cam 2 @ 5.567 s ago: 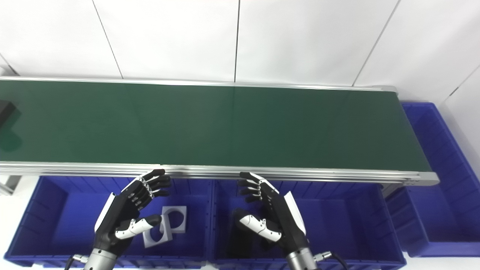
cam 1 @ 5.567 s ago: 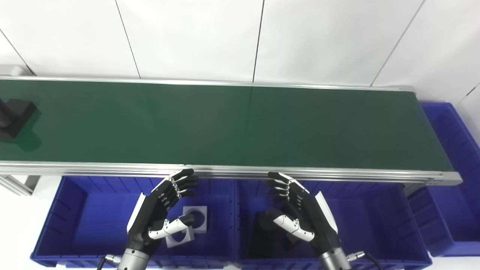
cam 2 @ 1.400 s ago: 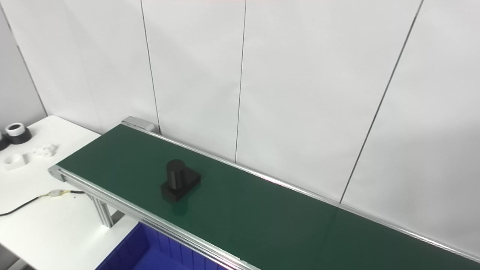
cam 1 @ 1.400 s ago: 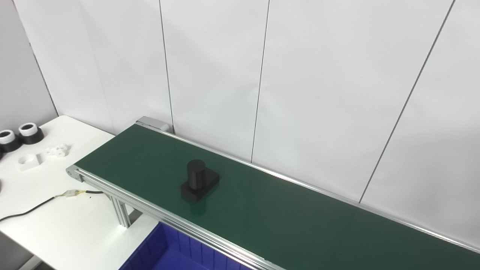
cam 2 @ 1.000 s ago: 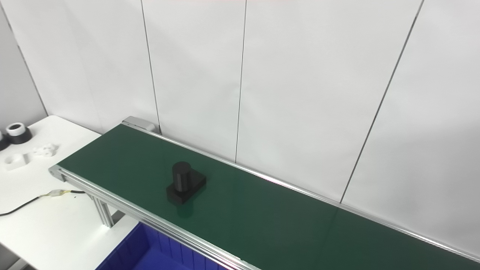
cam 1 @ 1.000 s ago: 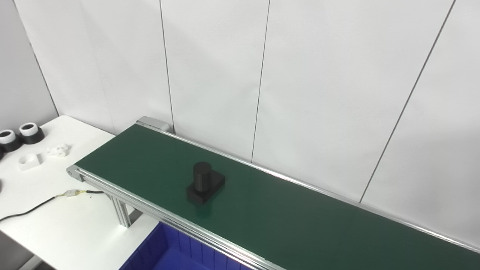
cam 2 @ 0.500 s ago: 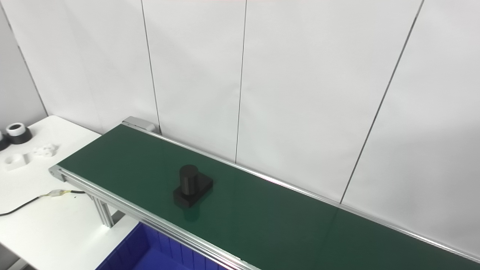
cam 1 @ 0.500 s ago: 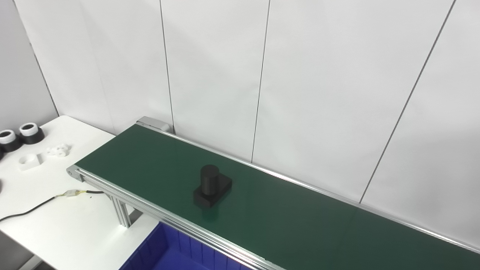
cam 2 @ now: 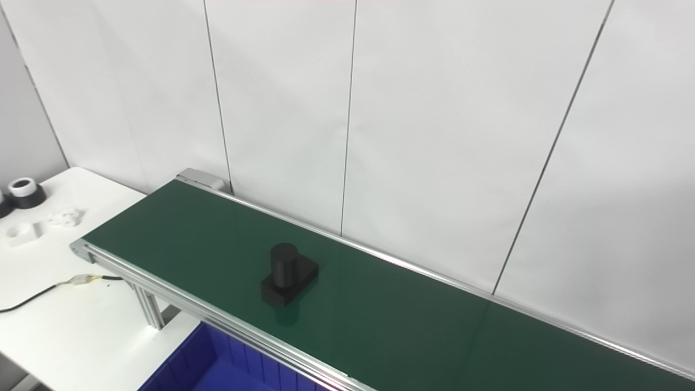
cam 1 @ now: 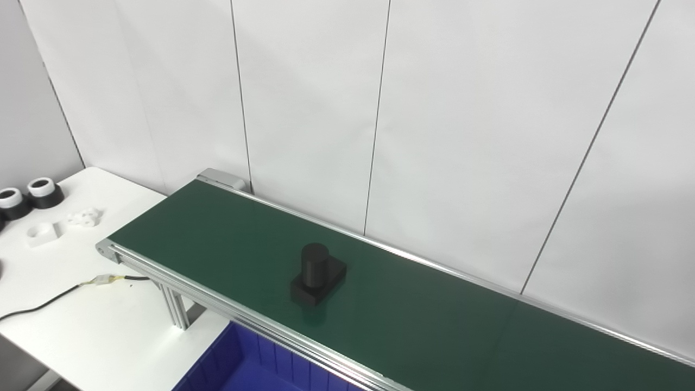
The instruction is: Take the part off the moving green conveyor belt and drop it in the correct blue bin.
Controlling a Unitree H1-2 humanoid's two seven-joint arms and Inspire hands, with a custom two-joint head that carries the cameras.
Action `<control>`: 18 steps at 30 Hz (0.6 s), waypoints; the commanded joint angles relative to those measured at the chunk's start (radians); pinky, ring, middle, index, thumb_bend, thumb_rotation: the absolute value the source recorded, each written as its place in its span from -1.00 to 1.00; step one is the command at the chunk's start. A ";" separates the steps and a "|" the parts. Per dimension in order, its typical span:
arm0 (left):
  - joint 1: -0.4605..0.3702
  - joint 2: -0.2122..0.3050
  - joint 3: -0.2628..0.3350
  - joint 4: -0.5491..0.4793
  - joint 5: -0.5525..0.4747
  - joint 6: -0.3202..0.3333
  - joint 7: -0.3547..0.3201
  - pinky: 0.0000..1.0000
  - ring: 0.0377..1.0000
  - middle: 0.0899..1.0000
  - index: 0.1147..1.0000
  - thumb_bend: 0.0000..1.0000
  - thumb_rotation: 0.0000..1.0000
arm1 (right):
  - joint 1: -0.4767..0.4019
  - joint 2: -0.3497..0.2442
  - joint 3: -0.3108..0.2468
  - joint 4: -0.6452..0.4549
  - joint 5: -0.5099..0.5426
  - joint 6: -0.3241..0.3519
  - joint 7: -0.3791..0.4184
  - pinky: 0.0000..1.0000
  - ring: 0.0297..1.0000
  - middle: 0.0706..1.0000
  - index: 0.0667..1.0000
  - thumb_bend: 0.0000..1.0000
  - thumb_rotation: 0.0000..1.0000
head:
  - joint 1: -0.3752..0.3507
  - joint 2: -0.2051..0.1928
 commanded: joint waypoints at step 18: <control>-0.026 -0.002 0.004 -0.002 -0.004 -0.040 0.001 0.30 0.39 0.43 0.48 1.00 -0.41 | -0.160 -0.015 0.000 0.131 -0.002 -0.012 -0.028 0.03 0.33 0.40 0.47 0.40 0.74 | -0.018 0.000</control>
